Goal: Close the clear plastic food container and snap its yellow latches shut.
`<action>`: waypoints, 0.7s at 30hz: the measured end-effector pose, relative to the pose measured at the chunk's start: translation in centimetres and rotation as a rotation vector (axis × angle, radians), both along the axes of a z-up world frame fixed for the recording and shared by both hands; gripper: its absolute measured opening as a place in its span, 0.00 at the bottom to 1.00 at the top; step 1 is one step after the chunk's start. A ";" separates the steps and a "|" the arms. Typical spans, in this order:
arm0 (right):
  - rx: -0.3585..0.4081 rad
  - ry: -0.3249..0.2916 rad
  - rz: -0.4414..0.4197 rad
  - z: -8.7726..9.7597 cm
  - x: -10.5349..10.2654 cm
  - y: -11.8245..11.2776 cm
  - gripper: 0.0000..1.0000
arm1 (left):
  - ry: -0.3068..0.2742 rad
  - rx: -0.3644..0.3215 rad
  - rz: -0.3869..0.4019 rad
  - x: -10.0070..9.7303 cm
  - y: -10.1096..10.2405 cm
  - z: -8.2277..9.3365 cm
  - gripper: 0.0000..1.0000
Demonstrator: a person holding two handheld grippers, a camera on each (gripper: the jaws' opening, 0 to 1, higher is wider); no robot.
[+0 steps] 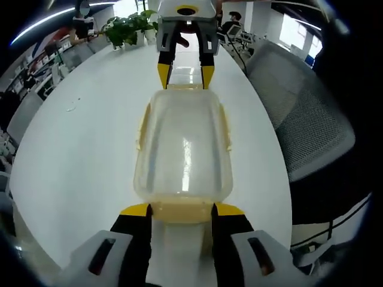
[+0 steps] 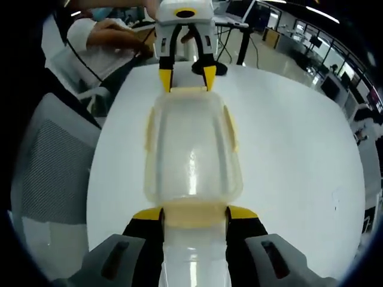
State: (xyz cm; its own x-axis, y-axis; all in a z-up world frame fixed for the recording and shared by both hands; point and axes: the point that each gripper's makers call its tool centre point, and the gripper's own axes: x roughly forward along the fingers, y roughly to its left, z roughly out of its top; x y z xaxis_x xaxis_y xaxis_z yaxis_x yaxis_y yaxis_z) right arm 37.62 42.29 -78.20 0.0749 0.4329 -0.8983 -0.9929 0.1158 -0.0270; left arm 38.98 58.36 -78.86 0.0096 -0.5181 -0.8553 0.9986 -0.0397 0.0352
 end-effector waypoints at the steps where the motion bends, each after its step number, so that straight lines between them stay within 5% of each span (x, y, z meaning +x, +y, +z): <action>1: -0.001 -0.009 0.007 0.2 0.2 0.0 0.40 | -0.001 -0.001 0.003 0.1 0.0 0.2 0.38; 12: 0.008 -0.041 0.008 1.5 1.2 -0.1 0.40 | -0.015 0.004 0.018 1.0 -0.1 1.9 0.38; 21: 0.007 -0.018 0.012 1.3 0.7 -0.9 0.39 | -0.014 0.021 0.011 0.5 -0.9 1.7 0.38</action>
